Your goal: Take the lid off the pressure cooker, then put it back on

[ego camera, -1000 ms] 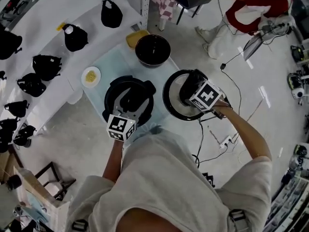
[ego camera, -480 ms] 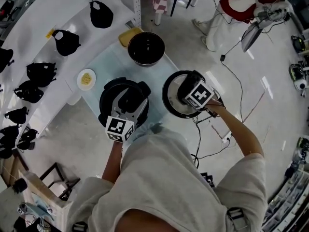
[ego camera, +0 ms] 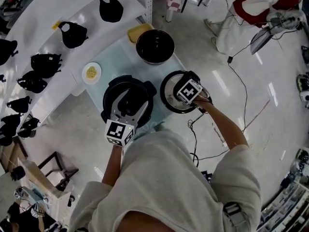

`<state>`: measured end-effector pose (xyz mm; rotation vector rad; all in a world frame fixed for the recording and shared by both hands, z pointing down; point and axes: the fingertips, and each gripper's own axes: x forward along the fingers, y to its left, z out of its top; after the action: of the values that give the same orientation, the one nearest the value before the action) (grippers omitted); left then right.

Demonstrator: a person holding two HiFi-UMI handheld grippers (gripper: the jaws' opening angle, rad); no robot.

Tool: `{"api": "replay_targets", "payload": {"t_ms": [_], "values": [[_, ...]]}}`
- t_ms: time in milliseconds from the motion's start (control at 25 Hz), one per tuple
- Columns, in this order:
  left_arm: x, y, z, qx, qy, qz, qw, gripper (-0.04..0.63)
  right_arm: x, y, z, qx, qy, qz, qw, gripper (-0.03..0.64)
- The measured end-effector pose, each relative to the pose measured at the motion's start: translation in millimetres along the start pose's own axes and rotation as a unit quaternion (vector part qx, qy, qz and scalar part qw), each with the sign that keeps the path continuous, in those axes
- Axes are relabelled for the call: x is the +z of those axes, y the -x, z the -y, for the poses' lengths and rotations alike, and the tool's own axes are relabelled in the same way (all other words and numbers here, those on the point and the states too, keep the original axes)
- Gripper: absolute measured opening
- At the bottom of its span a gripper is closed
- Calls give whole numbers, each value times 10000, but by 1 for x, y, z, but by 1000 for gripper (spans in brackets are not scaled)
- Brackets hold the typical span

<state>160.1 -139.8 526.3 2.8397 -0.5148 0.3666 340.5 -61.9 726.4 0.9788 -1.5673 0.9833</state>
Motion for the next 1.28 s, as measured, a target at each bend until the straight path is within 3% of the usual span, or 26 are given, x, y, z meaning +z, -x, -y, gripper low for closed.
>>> {"api": "replay_targets", "payload": {"t_ms": [240,600,1280], "values": [[-1,10,-7,197,11,-23,9998,296,19,-45,7,-54,240,-40,9997,272],[6,19,-14,406,24,12,9992,296,26,-88,17,-126,20,-196,9997,272],[11,35,-21,587,73,175,9981,296,23,-89,12,-192,77,-35,9998,299]]}}
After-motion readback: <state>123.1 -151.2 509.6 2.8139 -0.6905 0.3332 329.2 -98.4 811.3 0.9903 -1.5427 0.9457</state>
